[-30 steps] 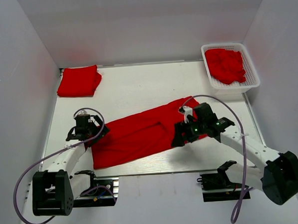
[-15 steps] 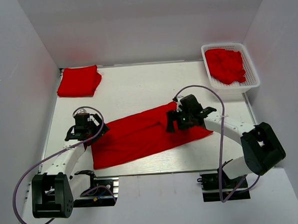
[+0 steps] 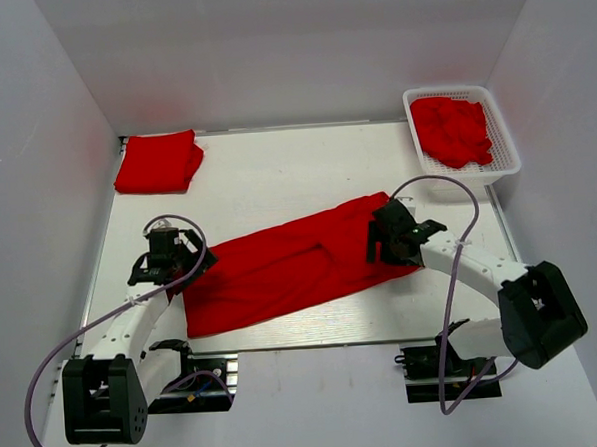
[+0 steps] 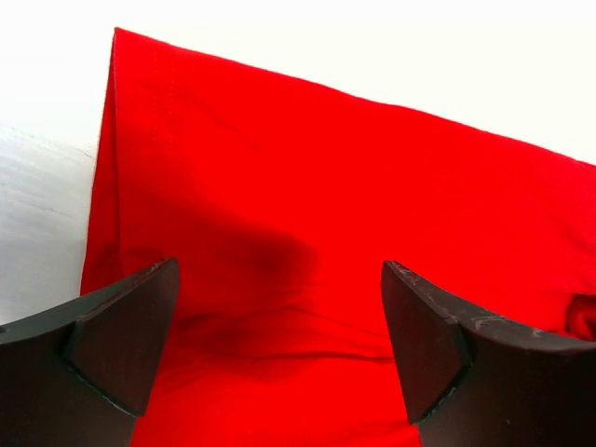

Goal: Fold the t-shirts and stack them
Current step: Rotate the tshirt 90 degrees

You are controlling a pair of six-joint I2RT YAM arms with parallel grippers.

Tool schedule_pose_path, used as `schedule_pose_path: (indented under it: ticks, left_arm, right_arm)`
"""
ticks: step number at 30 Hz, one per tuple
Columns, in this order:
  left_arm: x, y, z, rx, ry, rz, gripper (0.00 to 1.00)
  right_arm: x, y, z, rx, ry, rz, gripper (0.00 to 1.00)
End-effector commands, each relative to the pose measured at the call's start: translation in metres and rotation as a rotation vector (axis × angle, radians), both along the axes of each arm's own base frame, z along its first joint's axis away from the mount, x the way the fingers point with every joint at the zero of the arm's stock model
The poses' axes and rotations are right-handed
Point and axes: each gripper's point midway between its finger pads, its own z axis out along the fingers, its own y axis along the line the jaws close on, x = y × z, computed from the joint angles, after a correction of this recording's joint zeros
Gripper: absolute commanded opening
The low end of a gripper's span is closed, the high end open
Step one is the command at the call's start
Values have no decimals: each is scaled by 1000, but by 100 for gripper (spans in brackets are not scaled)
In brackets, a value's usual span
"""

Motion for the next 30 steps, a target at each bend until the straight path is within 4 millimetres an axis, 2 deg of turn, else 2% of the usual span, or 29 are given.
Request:
schedule_pose_path:
  ticks: [1,3,4,8,9,10,11,12,13,16,18,19,23,24,26,27,28,29,30]
  left_arm:
    - [7,3,22,3,-63,20,99]
    - [13,-1,35,-6,-99,5,99]
    - [13,-1,35,-6,-99,5,99]
    - [25,-9,57,-39,-168,-23,99]
    - [28,-11,60,-44,-183,-41,99]
    - [29,-17,63,-69,-197,-66,99]
    - [31,-21,66,-75,-215,-89,99]
    - [37,-25,75,-90,-250,-106,99]
    - [37,-31,75,-110,-249,-140,99]
    - [40,-34,73,-109,-251,-175,99]
    - [34,-36,54,-119,-196,-180,99]
    - [29,-39,41,-133,-165,-191,99]
    - [10,-47,4,-162,-79,-229,99]
    - [5,-46,-4,-163,-53,-227,99]
    - [-8,-46,-22,-166,2,-222,99]
    - [-12,-45,-28,-167,25,-220,99]
    - [-16,-45,-33,-168,39,-219,99]
    - [-18,-47,-35,-168,49,-227,99]
    - [-25,-50,-39,-185,72,-237,99]
  right_arm:
    - [10,8,28,56,-71,-16,90]
    - [16,23,47,120,-111,44,90]
    - [23,30,58,155,-153,64,90]
    - [40,68,86,265,-246,245,90]
    - [33,87,87,343,-214,327,90]
    - [31,97,83,367,-199,378,90]
    - [38,109,90,412,-233,411,90]
    - [33,121,83,451,-188,444,90]
    - [35,127,77,453,-149,443,90]
    - [33,115,41,383,-40,319,90]
    - [33,107,27,372,-29,247,90]
    - [34,96,16,337,-23,186,90]
    - [38,86,2,295,-6,107,90]
    - [36,85,-10,279,23,101,90]
    - [42,86,-13,285,27,90,90]
    - [42,84,-28,269,65,77,90]
    - [46,83,-31,271,67,69,90]
    - [47,84,-43,259,100,65,90]
    - [56,86,-42,272,95,61,90]
